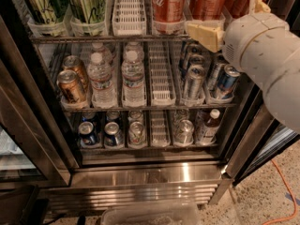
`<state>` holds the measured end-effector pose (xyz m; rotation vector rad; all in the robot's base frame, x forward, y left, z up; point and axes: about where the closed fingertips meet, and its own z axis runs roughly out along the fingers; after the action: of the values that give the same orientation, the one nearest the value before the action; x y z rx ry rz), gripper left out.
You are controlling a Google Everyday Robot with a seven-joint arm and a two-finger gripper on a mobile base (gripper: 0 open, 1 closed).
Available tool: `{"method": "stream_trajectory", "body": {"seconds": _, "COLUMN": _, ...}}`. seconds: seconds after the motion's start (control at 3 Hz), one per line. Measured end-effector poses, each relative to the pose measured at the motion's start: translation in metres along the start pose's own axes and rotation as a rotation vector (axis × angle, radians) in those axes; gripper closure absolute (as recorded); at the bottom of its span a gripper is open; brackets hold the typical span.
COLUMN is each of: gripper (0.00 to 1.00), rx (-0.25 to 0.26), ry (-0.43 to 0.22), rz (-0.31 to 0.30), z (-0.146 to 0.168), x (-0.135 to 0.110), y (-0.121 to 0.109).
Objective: Pick coke can from top shelf of fridge
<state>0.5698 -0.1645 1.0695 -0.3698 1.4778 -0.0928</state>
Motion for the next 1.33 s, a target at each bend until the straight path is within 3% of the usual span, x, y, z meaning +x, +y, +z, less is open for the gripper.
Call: {"method": "stream_trajectory", "body": {"seconds": 1.33, "gripper": 0.30, "rx": 0.040, "ry": -0.041, "rz": 0.026, "z": 0.036, "x": -0.007, "y": 0.011}}
